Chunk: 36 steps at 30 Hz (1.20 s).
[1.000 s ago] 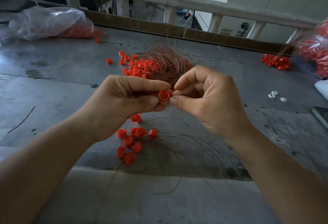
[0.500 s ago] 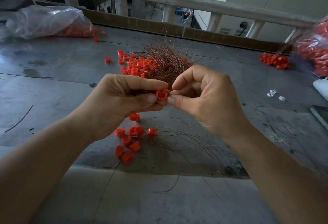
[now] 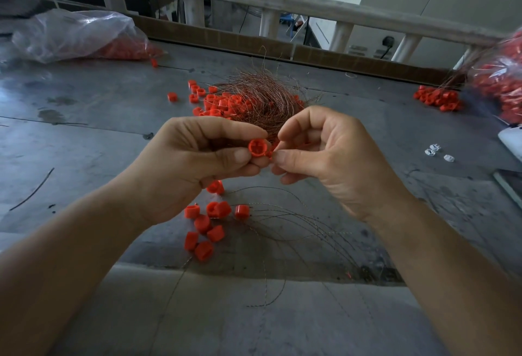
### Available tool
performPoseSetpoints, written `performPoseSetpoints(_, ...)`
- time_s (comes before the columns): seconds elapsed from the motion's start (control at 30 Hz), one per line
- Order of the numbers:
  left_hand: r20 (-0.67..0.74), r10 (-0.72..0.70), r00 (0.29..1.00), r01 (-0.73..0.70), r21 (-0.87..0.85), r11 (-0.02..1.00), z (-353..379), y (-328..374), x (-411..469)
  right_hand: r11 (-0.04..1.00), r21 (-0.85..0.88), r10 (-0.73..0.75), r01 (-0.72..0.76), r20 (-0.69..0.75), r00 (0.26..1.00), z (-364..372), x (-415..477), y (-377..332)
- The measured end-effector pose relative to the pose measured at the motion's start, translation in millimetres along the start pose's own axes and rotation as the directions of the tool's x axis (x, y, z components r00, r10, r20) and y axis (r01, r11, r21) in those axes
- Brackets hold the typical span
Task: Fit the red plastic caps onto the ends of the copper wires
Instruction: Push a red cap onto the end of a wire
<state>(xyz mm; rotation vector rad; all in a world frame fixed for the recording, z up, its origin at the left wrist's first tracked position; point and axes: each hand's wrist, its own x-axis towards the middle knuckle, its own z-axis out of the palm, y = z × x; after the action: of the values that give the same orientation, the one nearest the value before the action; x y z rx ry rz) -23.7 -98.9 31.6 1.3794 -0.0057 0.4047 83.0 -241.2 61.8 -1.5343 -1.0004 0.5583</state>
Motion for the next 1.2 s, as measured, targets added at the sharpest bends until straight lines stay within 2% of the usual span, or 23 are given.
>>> performPoseSetpoints(0.17,0.046,-0.046,0.998,0.049,-0.048,0.998,-0.1,0.4,-0.4,0.995,0.054,0.083,-0.085,0.044,0.996,-0.4,2.5,3.7)
performPoseSetpoints(0.33,0.036,-0.045,0.998,0.047,-0.053,0.998,0.3,-0.6,0.6,0.993,0.075,0.090,-0.092,0.026,0.996,1.5,4.2,8.6)
performPoseSetpoints(0.53,0.041,-0.039,0.998,0.043,-0.101,0.994,-0.6,-0.6,1.7,0.992,-0.076,0.098,-0.101,-0.046,0.994,1.8,4.0,8.0)
performPoseSetpoints(0.73,0.062,-0.062,0.996,0.068,-0.096,0.993,1.8,-2.6,1.9,0.987,0.025,0.155,-0.157,0.055,0.986,-6.3,4.5,5.7)
performPoseSetpoints(0.93,0.087,-0.083,0.993,0.093,-0.118,0.989,2.4,-1.3,1.6,0.987,-0.043,0.158,-0.156,0.053,0.986,-5.3,6.1,9.5)
performPoseSetpoints(1.03,0.076,-0.083,0.994,0.092,-0.130,0.987,1.9,-0.5,0.9,0.990,-0.057,0.128,-0.131,-0.058,0.990,-18.4,10.6,8.0)
performPoseSetpoints(1.1,0.067,-0.086,0.994,0.094,-0.130,0.987,1.8,-0.5,0.5,0.976,-0.181,0.073,-0.118,-0.238,0.968,-32.9,15.9,13.6)
performPoseSetpoints(1.13,0.067,-0.088,0.994,0.096,-0.129,0.987,2.0,-0.4,0.3,0.940,-0.315,0.023,-0.128,-0.319,0.948,-39.5,18.4,18.2)
performPoseSetpoints(1.2,0.069,-0.091,0.994,0.099,-0.126,0.987,2.7,0.0,-0.3,0.798,-0.576,-0.069,-0.178,-0.381,0.922,-48.4,21.6,28.7)
